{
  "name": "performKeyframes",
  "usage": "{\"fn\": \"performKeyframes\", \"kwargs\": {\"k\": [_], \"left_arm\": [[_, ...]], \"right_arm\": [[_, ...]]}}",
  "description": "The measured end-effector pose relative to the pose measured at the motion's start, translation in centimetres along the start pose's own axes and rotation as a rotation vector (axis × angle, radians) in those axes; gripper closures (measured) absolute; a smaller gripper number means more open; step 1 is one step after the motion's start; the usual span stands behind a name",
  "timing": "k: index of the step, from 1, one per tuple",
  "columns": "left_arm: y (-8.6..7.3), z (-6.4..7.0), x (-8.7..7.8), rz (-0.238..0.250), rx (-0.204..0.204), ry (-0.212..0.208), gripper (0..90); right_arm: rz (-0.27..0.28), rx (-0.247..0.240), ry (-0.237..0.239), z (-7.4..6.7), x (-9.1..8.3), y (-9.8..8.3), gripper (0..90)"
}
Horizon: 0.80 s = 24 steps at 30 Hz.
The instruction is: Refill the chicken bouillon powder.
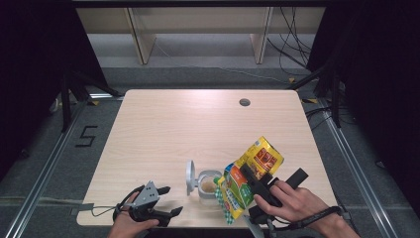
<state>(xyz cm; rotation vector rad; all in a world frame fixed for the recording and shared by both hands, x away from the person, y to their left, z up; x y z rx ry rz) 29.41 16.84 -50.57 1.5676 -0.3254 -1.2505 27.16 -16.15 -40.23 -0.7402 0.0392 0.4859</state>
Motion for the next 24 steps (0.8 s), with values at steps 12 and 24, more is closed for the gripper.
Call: {"fn": "performKeyframes", "kwargs": {"k": [12, 24], "left_arm": [[-0.01, 0.17, 0.04, 0.02, -0.017, -0.003, 20.8], [0.0, 0.0, 0.0, 0.0, -0.001, 0.0, 20.8]], "right_arm": [[0.005, 0.012, 0.002, -0.08, -0.39, 0.23, 59.6], [0.01, -0.007, 0.004, 0.01, -0.35, -0.06, 59.9]]}}
Point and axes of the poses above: each handheld gripper's, and its own axes: x roughly forward along the jaws, y roughly out of its top, z roughly to its right, the point moved 1 cm from there along x, roughly forward along the jaws, and after that the axes turned 3 degrees about -y, right-handed, at the moved point
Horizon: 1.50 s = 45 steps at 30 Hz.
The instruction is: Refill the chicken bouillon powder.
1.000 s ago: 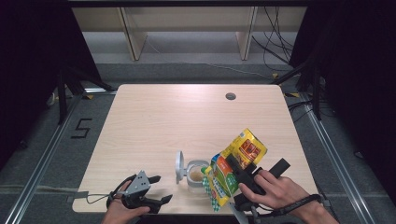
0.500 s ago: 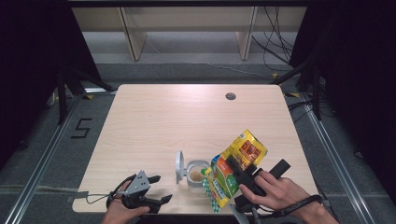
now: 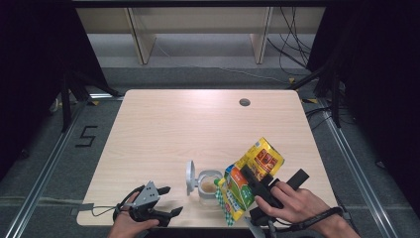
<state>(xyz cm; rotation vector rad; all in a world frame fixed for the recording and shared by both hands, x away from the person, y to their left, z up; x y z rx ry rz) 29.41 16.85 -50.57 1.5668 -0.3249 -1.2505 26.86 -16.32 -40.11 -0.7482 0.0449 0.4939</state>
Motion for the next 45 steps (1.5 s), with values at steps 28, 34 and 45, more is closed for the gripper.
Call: {"fn": "performKeyframes", "kwargs": {"k": [28, 34, 45], "left_arm": [[-0.01, 0.02, -0.03, 0.004, -0.002, 0.005, 20.8], [0.0, 0.0, -0.04, 0.001, 0.0, 0.003, 20.8], [0.0, 0.18, 0.03, 0.017, -0.016, 0.002, 20.8]], "right_arm": [[0.0, -0.009, -0.017, 0.23, -0.16, -0.15, 60.6], [-0.002, -0.013, -0.022, 0.18, -0.17, -0.18, 60.7], [-0.008, -0.001, -0.015, 0.19, -0.32, -0.34, 61.3]]}}
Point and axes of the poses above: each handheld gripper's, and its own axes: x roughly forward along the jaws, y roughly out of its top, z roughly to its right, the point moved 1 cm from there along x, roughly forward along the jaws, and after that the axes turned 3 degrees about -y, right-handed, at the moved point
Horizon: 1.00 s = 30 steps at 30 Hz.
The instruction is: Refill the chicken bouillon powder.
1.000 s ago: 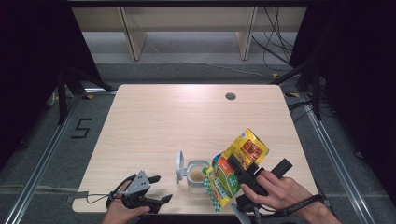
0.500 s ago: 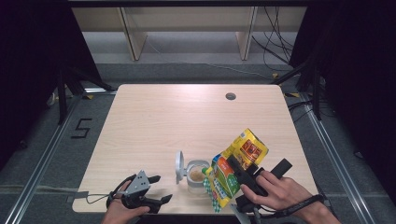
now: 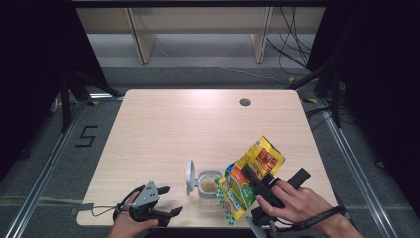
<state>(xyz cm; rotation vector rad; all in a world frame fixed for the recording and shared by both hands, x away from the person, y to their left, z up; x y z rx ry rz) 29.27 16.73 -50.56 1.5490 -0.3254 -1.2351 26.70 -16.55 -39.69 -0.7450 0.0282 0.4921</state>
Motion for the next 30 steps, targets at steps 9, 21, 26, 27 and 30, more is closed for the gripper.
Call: {"fn": "performKeyframes", "kwargs": {"k": [9, 21, 26, 27, 30], "left_arm": [[0.0, -0.17, -0.07, -0.016, 0.017, 0.0, 20.8], [0.0, 0.01, 0.0, 0.001, -0.001, -0.001, 20.8], [-0.01, -0.21, 0.0, -0.02, 0.016, -0.003, 20.8], [0.0, -0.2, 0.01, -0.018, 0.017, -0.002, 20.8], [0.0, -0.18, 0.0, -0.016, 0.016, -0.001, 20.8]], "right_arm": [[0.013, -0.018, -0.011, 0.09, 0.11, 0.07, 61.3], [0.007, -0.038, -0.006, 0.21, -0.03, -0.05, 61.6], [0.011, -0.021, -0.002, 0.16, -0.01, -0.02, 61.7], [0.012, -0.021, -0.009, 0.14, 0.01, -0.04, 61.7], [0.008, -0.01, -0.003, 0.1, -0.04, -0.08, 61.7]]}}
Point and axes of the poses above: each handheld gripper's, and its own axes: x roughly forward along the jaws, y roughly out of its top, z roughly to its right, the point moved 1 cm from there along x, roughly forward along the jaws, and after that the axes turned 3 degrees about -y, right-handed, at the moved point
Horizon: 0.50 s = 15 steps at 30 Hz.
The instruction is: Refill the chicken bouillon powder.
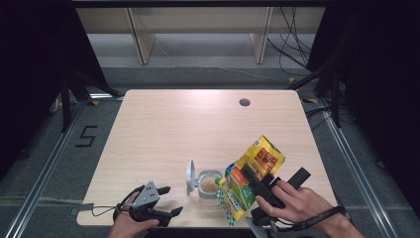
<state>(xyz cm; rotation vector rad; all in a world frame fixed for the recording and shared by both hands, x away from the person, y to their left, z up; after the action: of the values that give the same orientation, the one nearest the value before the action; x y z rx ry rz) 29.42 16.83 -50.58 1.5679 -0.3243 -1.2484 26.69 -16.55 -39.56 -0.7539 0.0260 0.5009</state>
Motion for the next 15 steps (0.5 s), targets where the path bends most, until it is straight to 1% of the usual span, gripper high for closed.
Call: {"fn": "performKeyframes", "kwargs": {"k": [3, 4, 6, 7, 8, 9, 11, 12, 13, 15], "left_arm": [[-0.01, 0.0, 0.0, 0.0, -0.002, 0.001, 20.8], [0.0, -0.01, -0.01, 0.0, 0.0, 0.0, 20.8], [0.0, 0.0, -0.01, 0.0, 0.001, 0.0, 20.8], [0.0, 0.0, 0.0, 0.001, 0.0, 0.0, 20.8], [0.0, 0.0, 0.0, 0.001, 0.0, 0.0, 20.8], [-0.01, 0.0, 0.0, 0.0, -0.001, 0.001, 20.8], [0.0, 0.0, 0.0, 0.0, 0.001, 0.0, 20.8], [0.0, 0.0, 0.01, 0.0, 0.0, 0.0, 20.8], [0.0, 0.01, 0.01, 0.0, 0.0, 0.0, 20.8], [0.04, -0.05, -0.02, 0.002, 0.018, -0.001, 20.8]], "right_arm": [[0.003, -0.005, -0.003, 0.03, 0.0, -0.06, 61.7], [0.005, -0.024, -0.008, 0.14, 0.04, -0.11, 61.7], [0.005, -0.024, -0.005, 0.16, 0.02, -0.16, 61.7], [0.004, -0.021, -0.007, 0.15, 0.01, -0.19, 61.7], [-0.011, 0.004, -0.003, 0.0, -0.1, -0.22, 61.7], [-0.011, 0.009, -0.001, -0.05, -0.11, -0.24, 61.7], [-0.007, -0.003, -0.005, -0.03, -0.12, -0.23, 61.7], [0.004, -0.02, -0.007, 0.09, -0.05, -0.19, 61.7], [0.006, -0.022, -0.003, 0.1, -0.03, -0.17, 61.7], [0.003, -0.039, -0.005, 0.15, -0.03, -0.17, 61.7]]}}
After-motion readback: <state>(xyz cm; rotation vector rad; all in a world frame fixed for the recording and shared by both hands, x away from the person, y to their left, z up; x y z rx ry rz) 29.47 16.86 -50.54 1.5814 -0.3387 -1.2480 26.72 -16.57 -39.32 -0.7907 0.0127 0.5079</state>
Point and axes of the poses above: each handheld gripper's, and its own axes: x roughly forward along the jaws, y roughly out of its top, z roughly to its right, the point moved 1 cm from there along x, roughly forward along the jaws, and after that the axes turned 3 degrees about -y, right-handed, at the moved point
